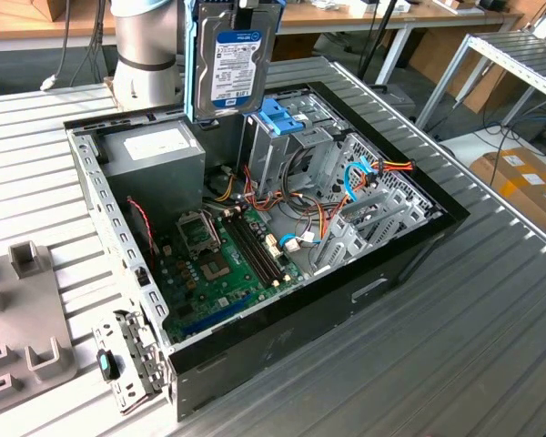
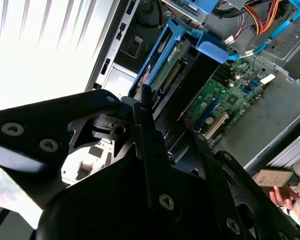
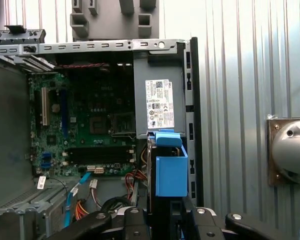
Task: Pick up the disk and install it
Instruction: 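Pick up the disk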
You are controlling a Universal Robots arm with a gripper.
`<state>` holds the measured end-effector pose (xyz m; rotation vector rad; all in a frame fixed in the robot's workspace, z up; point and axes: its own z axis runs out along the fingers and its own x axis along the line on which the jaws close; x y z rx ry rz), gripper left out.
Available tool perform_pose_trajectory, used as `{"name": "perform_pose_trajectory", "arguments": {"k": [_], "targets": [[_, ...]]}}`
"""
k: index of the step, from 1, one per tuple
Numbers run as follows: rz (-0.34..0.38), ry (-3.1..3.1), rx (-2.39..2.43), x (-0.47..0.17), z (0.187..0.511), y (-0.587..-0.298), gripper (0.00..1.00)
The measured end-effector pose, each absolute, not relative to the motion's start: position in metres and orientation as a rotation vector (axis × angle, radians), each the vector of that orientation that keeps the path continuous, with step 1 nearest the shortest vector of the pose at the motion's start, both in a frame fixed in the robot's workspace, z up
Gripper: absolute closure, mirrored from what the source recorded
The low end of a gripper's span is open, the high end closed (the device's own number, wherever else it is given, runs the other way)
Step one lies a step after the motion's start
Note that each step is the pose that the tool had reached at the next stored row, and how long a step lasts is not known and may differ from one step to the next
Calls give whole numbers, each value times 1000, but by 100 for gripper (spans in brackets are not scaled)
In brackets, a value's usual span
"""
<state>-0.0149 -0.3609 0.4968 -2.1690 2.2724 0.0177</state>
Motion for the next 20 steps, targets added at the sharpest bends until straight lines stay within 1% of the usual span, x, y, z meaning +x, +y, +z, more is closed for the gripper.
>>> {"name": "perform_pose_trajectory", "arguments": {"k": [20], "targets": [[18,2272,-2169,-9,497,-361,65]]}}
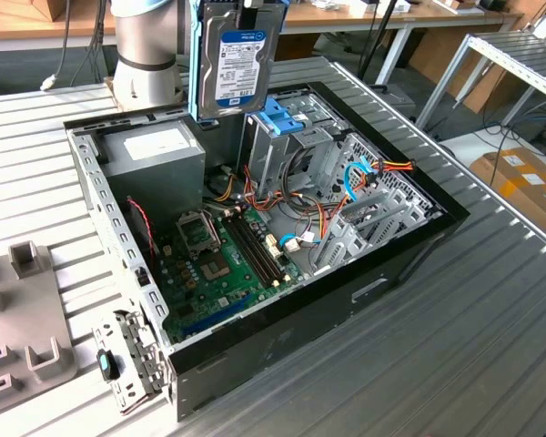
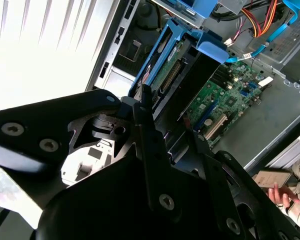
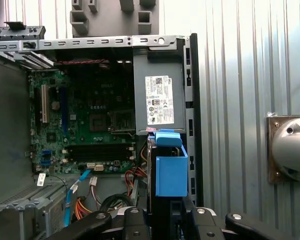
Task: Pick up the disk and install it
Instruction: 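Pick up the disk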
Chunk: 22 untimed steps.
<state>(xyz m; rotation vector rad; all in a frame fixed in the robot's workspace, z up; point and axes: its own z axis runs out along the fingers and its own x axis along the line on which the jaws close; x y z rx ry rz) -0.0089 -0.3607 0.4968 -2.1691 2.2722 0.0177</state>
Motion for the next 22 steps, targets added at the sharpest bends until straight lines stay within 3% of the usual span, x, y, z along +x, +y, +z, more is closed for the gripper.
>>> {"name": "perform_pose_trajectory", "arguments": {"k": [22], "targets": [[18,2272,-2169,2,497,-360,65]]}}
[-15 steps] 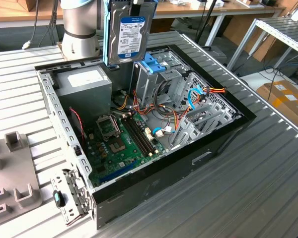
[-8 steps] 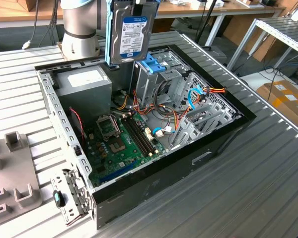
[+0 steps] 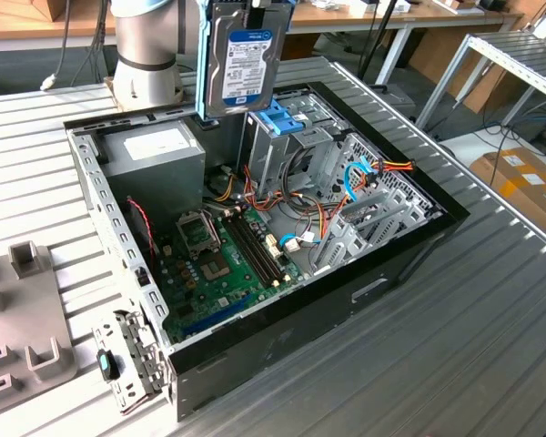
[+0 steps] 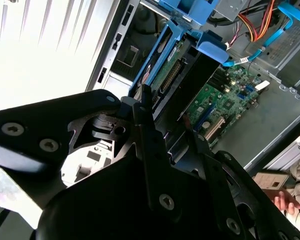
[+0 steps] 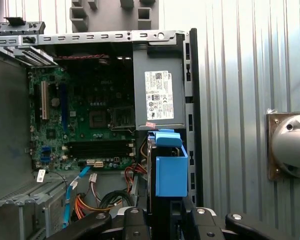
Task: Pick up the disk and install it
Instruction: 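Pick up the disk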
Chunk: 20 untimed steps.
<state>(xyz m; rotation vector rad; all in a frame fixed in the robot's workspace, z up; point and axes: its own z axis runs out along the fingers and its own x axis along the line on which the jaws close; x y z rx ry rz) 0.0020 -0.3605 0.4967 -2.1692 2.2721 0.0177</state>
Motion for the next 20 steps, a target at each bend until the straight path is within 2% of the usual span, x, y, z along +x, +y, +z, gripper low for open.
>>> {"name": "perform_pose_trajectory", "arguments": {"k": [13,20], "targets": [[18,2272,-2169,50,497,-360,65],[18,2272,-2169,99,496,-360,65]]}}
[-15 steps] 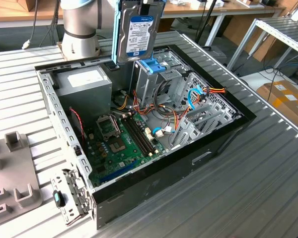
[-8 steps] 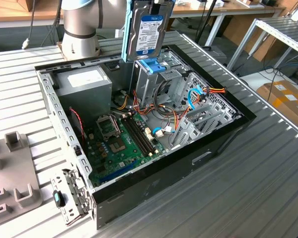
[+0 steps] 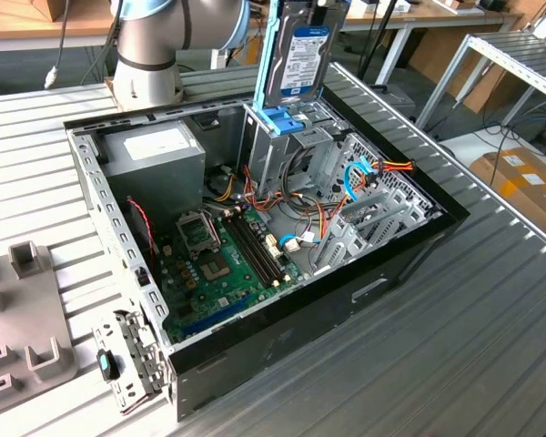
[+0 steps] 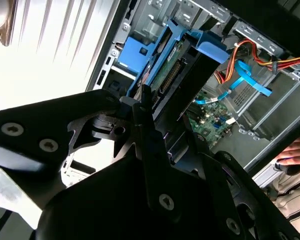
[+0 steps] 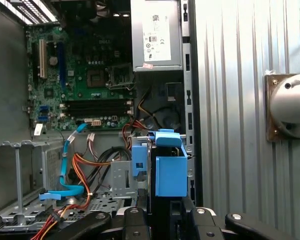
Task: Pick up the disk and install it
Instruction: 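Pick up the disk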
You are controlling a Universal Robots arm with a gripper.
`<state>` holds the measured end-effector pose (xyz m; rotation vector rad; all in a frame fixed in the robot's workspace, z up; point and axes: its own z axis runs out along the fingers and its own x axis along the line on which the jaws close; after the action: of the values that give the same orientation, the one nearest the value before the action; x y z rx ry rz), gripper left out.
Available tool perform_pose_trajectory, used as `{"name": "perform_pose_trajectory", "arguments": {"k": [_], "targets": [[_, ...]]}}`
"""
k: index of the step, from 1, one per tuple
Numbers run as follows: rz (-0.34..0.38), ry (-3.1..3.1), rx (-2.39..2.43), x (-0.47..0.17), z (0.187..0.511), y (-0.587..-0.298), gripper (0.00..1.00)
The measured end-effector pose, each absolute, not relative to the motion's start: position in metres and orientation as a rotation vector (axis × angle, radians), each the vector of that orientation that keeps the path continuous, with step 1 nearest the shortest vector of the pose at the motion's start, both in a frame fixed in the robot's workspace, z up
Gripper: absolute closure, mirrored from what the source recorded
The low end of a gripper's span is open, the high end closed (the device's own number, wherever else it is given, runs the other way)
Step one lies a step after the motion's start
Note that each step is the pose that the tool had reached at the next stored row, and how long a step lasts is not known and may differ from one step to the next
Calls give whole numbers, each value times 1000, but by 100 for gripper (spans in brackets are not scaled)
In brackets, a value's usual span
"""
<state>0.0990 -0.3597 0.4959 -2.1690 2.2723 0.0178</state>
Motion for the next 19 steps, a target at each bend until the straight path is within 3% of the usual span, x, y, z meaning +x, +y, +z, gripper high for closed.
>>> {"name": "perform_pose_trajectory", "arguments": {"k": [19], "targets": [[18,2272,-2169,111,496,-361,65]]}}
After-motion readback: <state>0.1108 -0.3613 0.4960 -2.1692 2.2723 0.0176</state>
